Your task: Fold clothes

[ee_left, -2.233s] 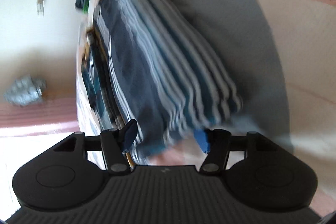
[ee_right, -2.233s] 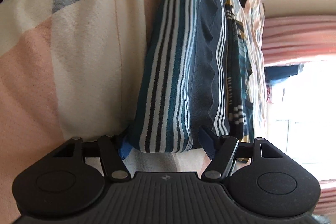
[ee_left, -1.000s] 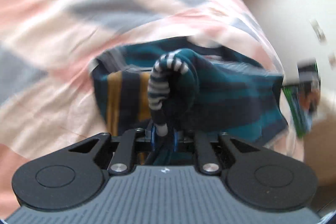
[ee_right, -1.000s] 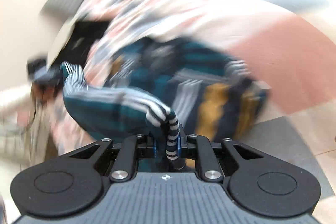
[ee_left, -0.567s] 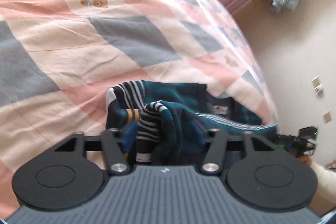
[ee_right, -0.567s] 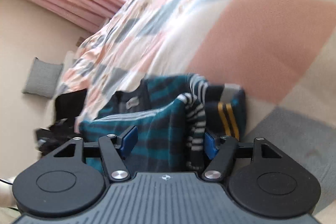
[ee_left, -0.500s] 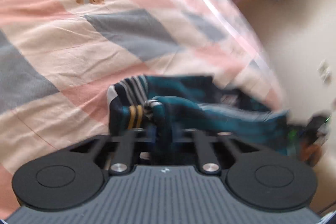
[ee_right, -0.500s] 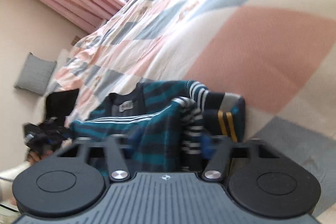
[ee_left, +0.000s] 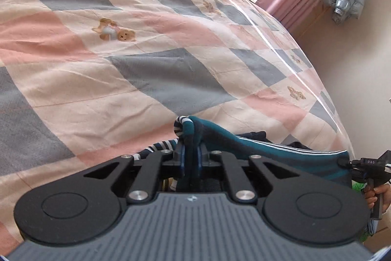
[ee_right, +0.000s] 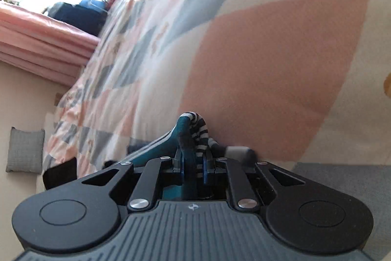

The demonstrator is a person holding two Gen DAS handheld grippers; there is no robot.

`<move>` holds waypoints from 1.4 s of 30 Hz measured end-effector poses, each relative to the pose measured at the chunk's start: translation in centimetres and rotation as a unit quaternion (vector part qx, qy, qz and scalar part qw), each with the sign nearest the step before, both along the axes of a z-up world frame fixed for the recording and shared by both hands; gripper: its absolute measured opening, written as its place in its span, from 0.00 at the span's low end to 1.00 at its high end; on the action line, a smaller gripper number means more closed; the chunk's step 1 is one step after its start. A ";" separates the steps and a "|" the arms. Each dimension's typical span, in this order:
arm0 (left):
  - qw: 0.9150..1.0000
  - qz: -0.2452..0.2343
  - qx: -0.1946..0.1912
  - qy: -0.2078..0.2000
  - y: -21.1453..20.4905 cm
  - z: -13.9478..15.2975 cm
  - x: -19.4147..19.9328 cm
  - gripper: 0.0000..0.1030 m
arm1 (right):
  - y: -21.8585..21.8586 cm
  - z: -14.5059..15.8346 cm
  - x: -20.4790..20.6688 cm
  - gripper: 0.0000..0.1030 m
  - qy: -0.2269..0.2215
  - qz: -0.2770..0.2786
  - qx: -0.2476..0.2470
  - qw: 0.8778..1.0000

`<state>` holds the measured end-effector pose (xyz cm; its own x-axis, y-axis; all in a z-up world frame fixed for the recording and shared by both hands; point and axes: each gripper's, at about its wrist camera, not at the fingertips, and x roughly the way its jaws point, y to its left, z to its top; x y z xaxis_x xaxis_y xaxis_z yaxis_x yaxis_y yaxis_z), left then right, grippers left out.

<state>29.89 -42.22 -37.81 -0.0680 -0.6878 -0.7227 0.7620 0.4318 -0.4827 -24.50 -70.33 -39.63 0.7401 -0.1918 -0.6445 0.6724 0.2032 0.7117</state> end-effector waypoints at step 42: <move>0.997 0.074 0.011 -0.007 -0.5 2.1 -0.1 0.30 | 6.1 7.8 2.3 0.76 0.184 -0.024 -0.192 0.964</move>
